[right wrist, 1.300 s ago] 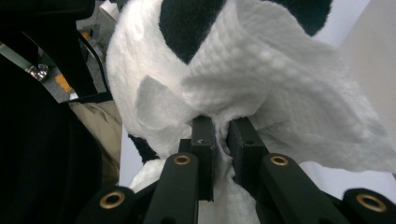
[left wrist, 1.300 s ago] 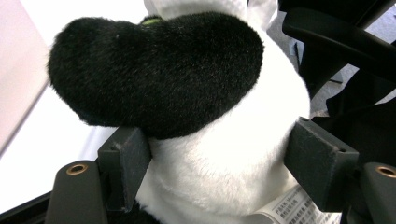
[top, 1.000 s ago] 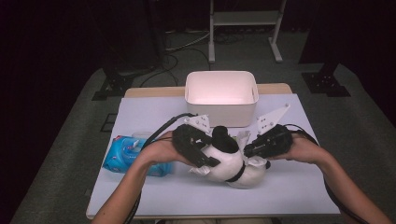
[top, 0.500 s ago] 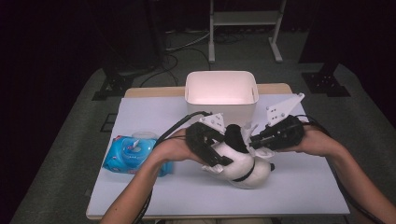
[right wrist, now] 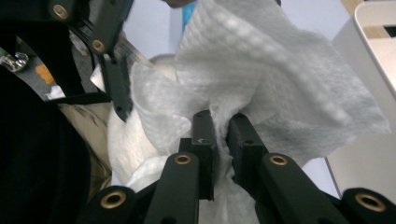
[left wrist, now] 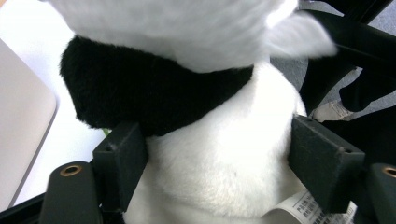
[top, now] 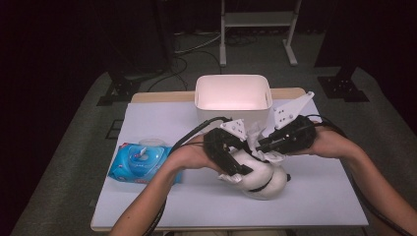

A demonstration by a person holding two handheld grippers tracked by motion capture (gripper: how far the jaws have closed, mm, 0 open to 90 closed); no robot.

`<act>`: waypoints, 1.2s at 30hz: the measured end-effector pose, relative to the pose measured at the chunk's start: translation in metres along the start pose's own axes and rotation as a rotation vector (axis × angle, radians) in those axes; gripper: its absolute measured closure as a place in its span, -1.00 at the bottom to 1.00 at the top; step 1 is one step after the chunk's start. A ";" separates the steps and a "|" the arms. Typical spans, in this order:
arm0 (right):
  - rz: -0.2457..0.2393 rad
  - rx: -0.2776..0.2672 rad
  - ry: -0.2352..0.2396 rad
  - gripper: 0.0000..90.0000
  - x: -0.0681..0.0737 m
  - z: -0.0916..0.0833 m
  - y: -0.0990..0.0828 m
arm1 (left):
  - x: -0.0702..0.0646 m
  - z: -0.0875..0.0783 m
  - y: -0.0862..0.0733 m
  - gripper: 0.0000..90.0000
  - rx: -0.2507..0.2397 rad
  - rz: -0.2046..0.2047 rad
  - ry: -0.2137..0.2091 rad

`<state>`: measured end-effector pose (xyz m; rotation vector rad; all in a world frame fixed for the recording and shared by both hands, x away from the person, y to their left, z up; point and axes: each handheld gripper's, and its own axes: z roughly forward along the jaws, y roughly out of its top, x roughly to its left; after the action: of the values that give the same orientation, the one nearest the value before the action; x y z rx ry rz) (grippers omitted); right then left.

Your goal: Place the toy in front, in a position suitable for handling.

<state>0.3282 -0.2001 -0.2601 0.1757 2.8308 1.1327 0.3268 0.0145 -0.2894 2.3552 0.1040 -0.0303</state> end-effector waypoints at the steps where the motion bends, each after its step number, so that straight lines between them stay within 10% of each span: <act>1: 0.007 -0.001 0.000 0.81 0.000 0.000 -0.002 | 0.000 0.000 0.000 -0.50 -0.001 0.000 0.001; 36: 0.066 0.008 -0.046 0.83 -0.005 -0.010 -0.028 | 0.003 0.024 -0.020 -0.83 -0.008 -0.016 -0.003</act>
<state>0.3297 -0.2281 -0.2723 0.2935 2.8088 1.1154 0.3284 0.0113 -0.3205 2.3461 0.1207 -0.0408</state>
